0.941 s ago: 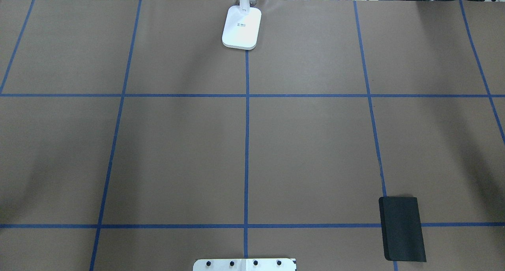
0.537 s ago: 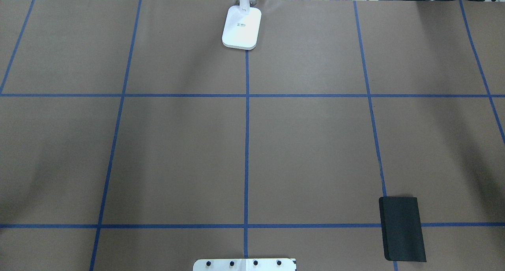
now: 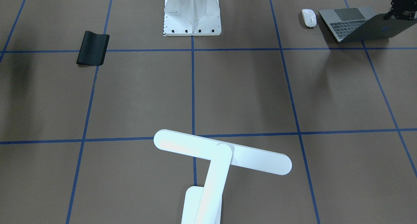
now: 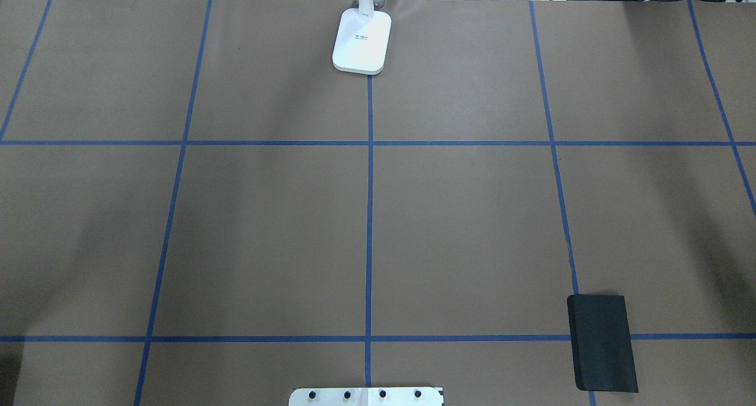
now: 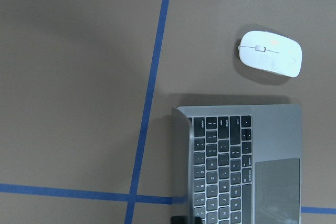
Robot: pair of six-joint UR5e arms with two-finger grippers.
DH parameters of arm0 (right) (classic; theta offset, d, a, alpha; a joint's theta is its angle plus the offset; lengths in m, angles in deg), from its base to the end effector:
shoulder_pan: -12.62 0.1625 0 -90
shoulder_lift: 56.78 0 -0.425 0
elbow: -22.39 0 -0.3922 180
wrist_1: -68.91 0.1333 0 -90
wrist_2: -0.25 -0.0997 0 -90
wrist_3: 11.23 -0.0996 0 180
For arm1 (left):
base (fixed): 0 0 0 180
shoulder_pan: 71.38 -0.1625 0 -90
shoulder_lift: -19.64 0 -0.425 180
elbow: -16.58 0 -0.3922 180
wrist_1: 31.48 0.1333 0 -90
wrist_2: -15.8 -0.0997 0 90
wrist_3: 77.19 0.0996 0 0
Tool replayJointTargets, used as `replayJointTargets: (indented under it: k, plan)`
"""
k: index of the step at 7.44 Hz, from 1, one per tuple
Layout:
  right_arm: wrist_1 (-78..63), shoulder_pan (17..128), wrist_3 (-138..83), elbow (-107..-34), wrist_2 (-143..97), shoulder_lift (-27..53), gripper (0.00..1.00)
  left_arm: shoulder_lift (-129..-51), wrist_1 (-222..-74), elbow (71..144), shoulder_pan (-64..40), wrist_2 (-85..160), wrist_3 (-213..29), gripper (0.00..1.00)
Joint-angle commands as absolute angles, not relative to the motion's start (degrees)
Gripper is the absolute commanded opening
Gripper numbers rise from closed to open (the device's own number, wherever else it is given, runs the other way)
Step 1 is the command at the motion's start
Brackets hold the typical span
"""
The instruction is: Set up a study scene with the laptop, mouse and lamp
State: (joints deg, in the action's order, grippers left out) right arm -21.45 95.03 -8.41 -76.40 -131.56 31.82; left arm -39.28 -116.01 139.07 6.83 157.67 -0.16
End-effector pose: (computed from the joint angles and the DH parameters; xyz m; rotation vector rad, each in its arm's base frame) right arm -0.0007 -0.5117 0.5741 0.1337 -0.7358 -0.2358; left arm 0.0009 -0.2734 0.5852 0.4738 0.8743 1.4020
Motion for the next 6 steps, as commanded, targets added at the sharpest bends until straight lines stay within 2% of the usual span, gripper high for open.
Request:
replayJointTargets:
  k: [1,4,6]
  plan:
    - [-21.4,95.1,-8.4,-76.4,-131.5,31.8,1.0,-41.9,-115.9,139.0,9.4,157.7,-0.1,0.0]
    - [-21.4,95.0,-8.4,-76.4,-131.5,31.8,1.0,-47.3,-115.8,138.7,14.0,157.7,-0.3,0.0]
    - [-21.4,94.9,-8.4,-76.3,-131.1,31.8,1.0,-55.5,-110.2,138.3,14.2,157.4,-0.5,0.0]
